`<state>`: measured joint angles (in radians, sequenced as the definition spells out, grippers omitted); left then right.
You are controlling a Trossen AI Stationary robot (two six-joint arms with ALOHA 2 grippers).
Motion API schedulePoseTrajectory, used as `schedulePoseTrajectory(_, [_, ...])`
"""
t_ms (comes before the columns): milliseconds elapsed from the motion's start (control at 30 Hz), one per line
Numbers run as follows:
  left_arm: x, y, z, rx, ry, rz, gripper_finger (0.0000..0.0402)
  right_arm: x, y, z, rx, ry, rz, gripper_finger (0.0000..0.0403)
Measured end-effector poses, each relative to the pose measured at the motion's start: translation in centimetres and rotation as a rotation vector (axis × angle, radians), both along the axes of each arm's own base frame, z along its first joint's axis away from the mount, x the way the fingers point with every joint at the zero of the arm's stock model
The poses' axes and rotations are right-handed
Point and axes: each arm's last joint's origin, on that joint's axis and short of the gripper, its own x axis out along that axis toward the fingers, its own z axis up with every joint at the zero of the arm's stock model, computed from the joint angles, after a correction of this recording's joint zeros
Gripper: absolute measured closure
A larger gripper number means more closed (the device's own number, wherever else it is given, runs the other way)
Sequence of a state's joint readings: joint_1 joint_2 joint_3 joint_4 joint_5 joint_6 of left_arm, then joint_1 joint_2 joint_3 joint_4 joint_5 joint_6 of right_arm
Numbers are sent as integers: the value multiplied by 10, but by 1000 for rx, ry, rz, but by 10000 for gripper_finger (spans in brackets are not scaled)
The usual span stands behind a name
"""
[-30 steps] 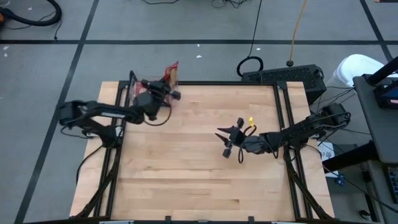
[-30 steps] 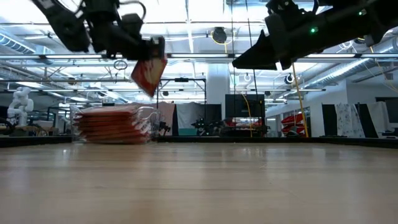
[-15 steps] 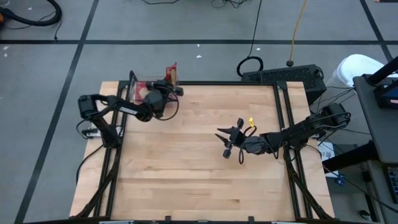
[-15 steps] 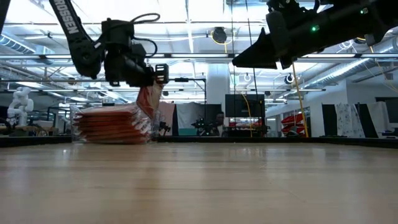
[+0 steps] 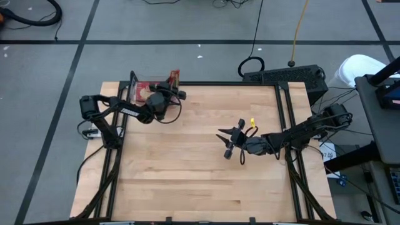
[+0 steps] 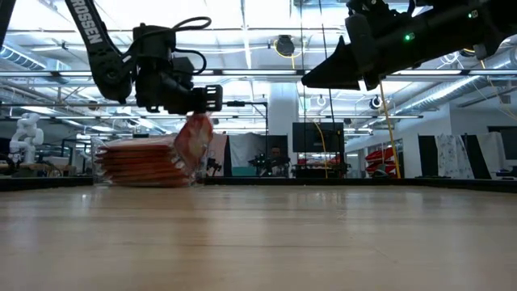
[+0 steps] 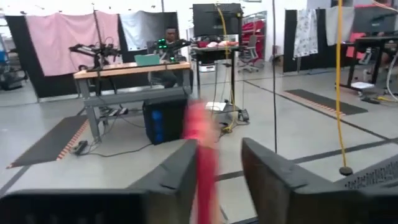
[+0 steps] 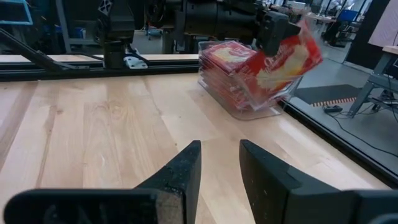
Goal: Sort popcorn bags into baskets
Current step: Put the red popcorn bag into the transparent bin
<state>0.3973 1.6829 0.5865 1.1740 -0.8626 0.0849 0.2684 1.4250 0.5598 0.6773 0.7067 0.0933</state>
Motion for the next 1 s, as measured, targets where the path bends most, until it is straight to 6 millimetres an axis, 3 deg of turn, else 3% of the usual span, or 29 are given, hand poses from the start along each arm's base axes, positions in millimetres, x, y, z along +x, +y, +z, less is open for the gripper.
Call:
schedulePoseTrajectory(267, [-1, -10, 11, -5, -70, 43, 167, 0, 0, 0, 5, -2, 1, 298])
schedulePoseTrajectory(400, [-6, -19, 28, 0, -41, 54, 158, 0, 0, 0, 18, -6, -3, 298])
schedulePoseTrajectory(533, [-24, -24, 50, -67, -40, 51, 180, 0, 0, -2, 24, 3, -4, 298])
schedulePoseTrajectory(633, [-43, -11, 67, -207, -31, -8, 211, -1, 0, -3, 43, 3, -9, 298])
schedulePoseTrajectory(800, [-69, 32, 80, -439, -29, -118, 239, -1, 0, -3, 48, 2, -11, 298])
schedulePoseTrajectory(900, [-76, 55, 83, -472, -43, -186, 217, -1, 0, -3, 48, 3, -11, 298])
schedulePoseTrajectory(1000, [-84, 72, 73, -538, -53, -204, 177, -1, 0, -3, 60, 4, -12, 298])
